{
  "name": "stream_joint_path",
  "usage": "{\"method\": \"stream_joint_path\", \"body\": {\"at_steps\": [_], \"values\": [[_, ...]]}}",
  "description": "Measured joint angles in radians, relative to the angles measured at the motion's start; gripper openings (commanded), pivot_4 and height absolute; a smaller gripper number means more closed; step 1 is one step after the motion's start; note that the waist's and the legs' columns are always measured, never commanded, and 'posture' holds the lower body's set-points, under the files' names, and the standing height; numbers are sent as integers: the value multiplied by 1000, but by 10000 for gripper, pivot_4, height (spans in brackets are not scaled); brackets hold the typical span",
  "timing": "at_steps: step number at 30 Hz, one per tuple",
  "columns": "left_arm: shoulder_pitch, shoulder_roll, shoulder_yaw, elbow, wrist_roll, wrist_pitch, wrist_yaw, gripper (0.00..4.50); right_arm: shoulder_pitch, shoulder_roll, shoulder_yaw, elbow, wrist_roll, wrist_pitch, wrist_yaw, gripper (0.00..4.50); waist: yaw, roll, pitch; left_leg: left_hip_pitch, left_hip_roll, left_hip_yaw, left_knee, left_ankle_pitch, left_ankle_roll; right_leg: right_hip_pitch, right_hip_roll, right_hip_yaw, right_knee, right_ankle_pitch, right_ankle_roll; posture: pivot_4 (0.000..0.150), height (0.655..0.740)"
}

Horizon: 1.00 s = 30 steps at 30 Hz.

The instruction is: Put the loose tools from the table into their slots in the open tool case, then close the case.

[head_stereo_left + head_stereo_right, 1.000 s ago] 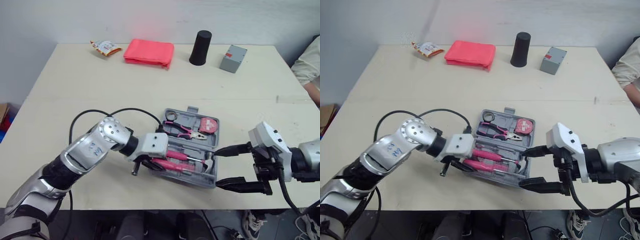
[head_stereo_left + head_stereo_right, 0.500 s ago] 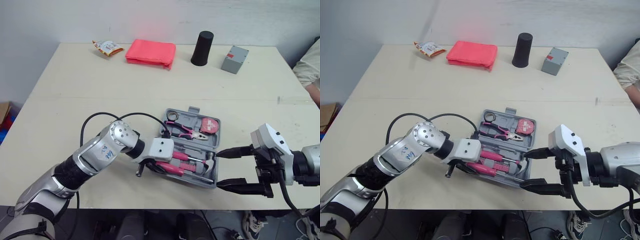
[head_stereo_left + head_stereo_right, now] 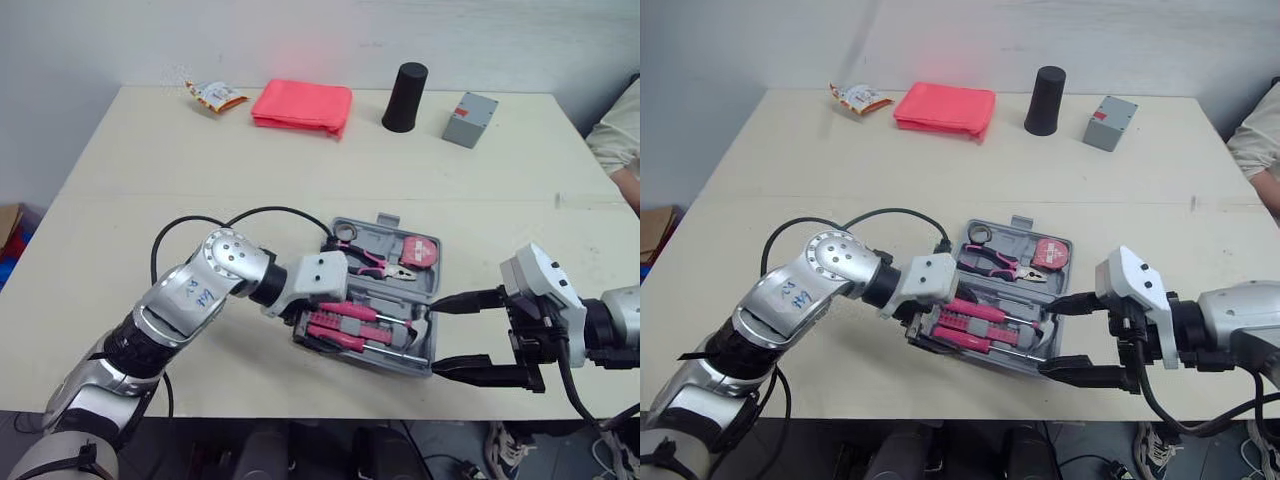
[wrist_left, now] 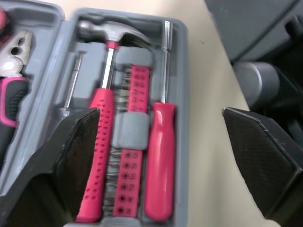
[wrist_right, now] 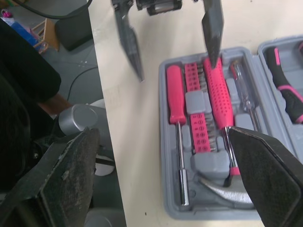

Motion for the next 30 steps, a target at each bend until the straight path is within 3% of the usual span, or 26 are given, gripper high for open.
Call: {"method": "stream_joint_path", "body": {"at_steps": [6,7,15,30], "values": [[83,-50,20,123,-34,-140,-30,1363,4,5,16,29,-38,-31,5,45000,6,0,0,0,-1,-1,2,0,0,0,-1,-1,-1,0,0,1500,7355],[84,-67,22,143,-34,-159,-27,323,4,6,20,31,-39,-33,5,45000,6,0,0,-1,-1,-1,2,0,1,0,-1,-1,-1,0,0,1500,7355],[100,-133,-18,243,36,-255,9,323,6,13,38,42,-54,-38,2,45000,3,0,0,-1,-1,0,2,0,1,0,-1,-1,0,1,1,1500,7355],[78,-104,-137,245,196,-442,-1,323,39,26,41,65,-84,-54,-6,45000,4,-1,-5,5,-1,-2,2,0,1,8,-2,-2,-4,1,1,1500,7355]]}}
